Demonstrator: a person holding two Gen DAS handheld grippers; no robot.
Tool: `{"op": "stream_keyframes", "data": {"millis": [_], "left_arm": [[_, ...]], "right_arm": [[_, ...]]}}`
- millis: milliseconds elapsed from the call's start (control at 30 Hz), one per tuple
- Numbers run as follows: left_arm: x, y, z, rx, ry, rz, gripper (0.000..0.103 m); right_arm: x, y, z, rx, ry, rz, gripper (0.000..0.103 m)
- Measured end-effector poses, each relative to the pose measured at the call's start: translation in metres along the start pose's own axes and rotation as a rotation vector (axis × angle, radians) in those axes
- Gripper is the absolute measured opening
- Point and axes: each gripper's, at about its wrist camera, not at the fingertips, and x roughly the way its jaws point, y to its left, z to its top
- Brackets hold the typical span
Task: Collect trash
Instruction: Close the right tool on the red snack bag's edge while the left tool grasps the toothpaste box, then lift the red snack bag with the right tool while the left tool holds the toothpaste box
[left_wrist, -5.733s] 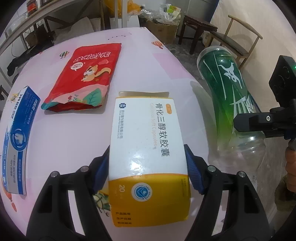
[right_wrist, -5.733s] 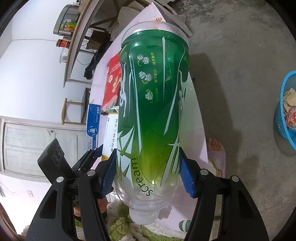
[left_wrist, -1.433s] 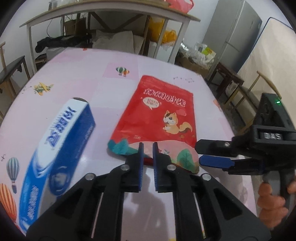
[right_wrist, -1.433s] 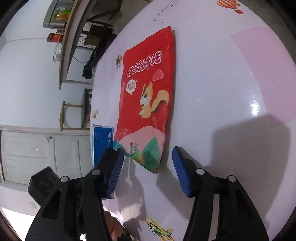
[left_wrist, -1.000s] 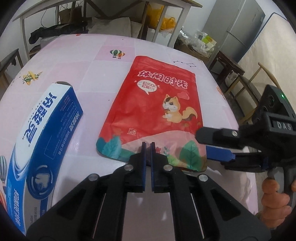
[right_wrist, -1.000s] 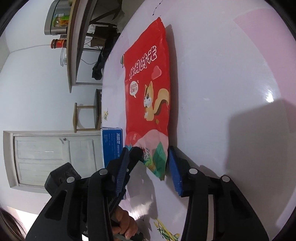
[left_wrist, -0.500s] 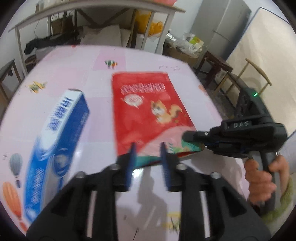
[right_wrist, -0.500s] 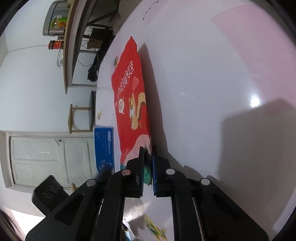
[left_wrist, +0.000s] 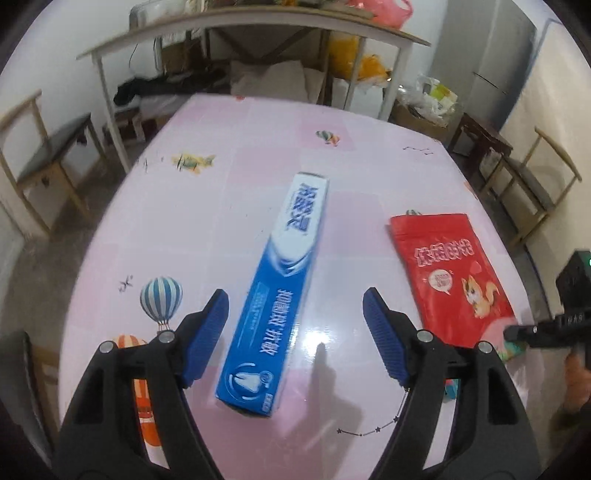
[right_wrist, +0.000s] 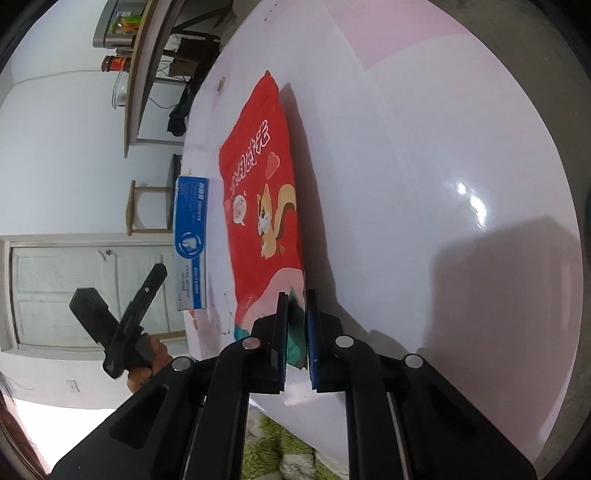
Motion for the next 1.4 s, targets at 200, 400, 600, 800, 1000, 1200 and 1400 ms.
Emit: {"op": "stream_keyframes", "data": {"millis": [200,400,600,800,1000,1200,1400], "left_arm": [[0.022,0.006,0.005,-0.023,0.048,0.015,0.071],[0.043,0.008,-0.005,-0.066,0.128,-0.038,0.052],[0.048,-0.001,-0.015,-0.126,0.158,-0.129,0.032],[0.047,-0.023,-0.017,-0.134,0.156,-0.2,0.032],[0.044,-0.054,-0.022,-0.033,0.147,-0.168,0.032],[0.047,-0.068,-0.026,0.033,0.144,-0.137,0.032],[0.046,-0.073,-0.028,0.048,0.142,-0.138,0.032]], "right_arm": [[0.005,-0.001,0.004,-0.003,0.015,0.03,0.023],[0.016,0.007,0.009,-0.036,0.029,0.058,0.026],[0.024,0.012,0.007,-0.064,0.052,0.067,0.026],[0.03,0.018,0.008,-0.086,0.066,0.057,0.026],[0.035,0.027,0.006,-0.118,0.078,0.031,0.026],[0.036,0.028,0.01,-0.097,0.077,0.048,0.026],[0.041,0.028,0.012,-0.08,0.07,0.07,0.026]]}}
